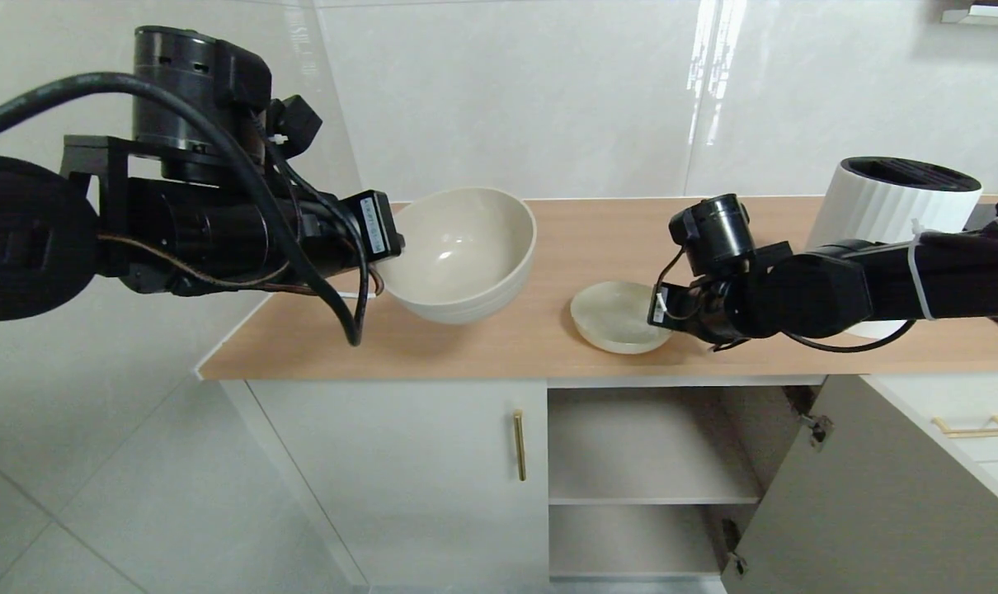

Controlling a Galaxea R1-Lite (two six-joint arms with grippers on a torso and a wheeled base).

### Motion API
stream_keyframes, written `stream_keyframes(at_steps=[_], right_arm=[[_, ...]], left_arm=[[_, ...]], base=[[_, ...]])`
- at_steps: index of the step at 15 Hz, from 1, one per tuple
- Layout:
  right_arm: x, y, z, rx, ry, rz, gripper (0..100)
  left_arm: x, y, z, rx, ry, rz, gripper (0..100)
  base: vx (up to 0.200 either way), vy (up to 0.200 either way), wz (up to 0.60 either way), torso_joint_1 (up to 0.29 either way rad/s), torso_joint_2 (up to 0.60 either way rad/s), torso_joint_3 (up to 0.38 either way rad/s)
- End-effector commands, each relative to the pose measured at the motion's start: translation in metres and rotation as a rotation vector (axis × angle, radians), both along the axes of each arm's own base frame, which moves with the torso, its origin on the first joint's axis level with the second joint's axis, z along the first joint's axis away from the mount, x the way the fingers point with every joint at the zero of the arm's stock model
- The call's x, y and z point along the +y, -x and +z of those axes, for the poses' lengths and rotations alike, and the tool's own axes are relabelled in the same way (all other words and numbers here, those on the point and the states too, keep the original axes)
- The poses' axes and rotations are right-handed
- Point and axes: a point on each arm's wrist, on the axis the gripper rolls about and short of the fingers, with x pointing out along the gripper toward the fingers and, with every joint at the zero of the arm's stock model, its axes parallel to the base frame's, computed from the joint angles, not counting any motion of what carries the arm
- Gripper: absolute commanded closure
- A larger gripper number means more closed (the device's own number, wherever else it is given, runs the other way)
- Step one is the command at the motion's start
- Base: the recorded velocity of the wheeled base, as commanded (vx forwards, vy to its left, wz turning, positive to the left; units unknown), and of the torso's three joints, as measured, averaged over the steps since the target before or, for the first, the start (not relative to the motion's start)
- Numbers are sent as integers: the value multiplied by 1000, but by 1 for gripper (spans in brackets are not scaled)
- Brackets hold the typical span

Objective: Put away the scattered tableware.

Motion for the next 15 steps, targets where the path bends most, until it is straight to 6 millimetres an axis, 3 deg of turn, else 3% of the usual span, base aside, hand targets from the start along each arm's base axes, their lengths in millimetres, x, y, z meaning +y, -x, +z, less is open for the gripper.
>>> stream_keyframes(at_steps=[1,4,9,11,15], right_arm=[[-4,7,12,-21,-19,4,100],[-9,21,24,-15,-56,58,100],[-39,84,64,-7,-154,212,100],[-49,104,64,13,-149,215,100],[-61,128,47,78,-134,220,100]], left_arm=[[1,3,3,-7,6,-4,100],[2,8,1,-1,4,-7,100],[3,40,-15,21,-6,-51,100],[4,52,-23,26,-8,-67,100],[8,65,-69,112,-46,-76,100]], base=[[0,0,0,0,0,0],[0,0,0,0,0,0],[0,0,0,0,0,0],[0,0,0,0,0,0],[0,0,0,0,0,0]])
